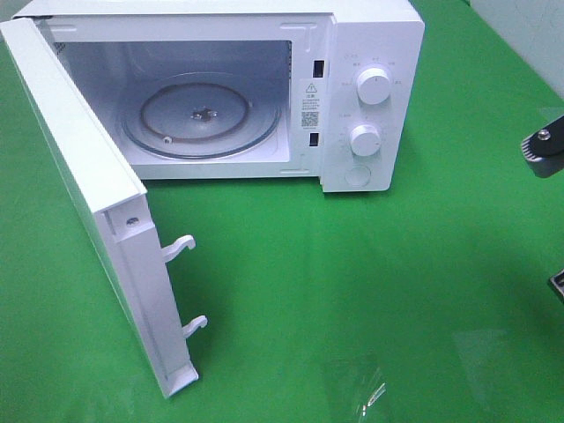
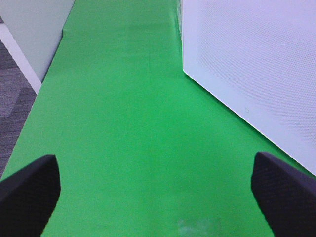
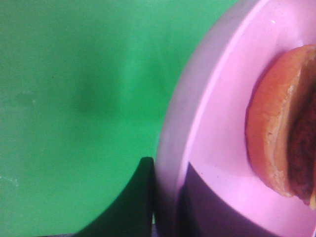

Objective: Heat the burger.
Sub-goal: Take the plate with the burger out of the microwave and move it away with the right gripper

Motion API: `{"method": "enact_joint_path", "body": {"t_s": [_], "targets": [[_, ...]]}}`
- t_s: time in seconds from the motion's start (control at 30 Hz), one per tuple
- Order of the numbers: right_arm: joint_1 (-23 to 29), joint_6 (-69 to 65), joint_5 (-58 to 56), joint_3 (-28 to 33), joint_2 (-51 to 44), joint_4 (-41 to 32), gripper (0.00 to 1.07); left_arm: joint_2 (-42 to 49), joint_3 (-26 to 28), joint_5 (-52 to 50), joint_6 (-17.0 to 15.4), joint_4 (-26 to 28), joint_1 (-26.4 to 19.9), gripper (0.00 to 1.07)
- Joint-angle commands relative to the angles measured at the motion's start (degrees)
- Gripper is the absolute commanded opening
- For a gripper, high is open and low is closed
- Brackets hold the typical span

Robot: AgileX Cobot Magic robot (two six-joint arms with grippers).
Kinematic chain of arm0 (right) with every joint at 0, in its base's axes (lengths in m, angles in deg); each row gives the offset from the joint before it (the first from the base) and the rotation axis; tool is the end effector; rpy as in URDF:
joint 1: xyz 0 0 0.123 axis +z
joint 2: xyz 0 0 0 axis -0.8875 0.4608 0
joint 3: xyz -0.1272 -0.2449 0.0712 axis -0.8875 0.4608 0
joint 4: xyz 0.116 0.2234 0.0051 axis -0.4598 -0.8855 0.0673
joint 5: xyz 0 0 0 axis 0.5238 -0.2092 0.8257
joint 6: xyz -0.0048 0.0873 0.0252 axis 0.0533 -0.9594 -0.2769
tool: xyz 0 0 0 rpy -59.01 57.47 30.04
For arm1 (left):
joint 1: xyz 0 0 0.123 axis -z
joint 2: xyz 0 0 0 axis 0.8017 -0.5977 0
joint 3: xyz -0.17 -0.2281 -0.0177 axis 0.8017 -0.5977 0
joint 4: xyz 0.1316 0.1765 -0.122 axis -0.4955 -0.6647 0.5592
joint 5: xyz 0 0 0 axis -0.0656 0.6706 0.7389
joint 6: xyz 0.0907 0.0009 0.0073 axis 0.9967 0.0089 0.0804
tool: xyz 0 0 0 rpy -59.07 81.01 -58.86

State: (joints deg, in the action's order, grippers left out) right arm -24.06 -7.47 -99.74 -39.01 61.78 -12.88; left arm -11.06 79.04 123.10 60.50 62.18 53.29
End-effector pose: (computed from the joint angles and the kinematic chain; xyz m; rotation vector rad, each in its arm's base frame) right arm 0.1722 0.0661 0.2357 -0.4678 2.5962 -0.7197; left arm -0.0053 0.0012 0.2784 0.0864 2.0265 0.0724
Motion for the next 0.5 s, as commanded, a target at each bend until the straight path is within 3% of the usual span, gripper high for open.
{"method": "enact_joint_path", "body": {"t_s": [0.03,0.5], "targets": [[-0.46,-5.27,-0.74,-0.52,3.84,4.47,0.00,1.09,-0.17,-0.69,0.06,0.17,0.00,0.98],[-2.12,-14.55,9.17,-0.52,19.37,5.21,0.00,1.09,-0.17,-0.69,0.06,0.17,0.00,0.98]]}}
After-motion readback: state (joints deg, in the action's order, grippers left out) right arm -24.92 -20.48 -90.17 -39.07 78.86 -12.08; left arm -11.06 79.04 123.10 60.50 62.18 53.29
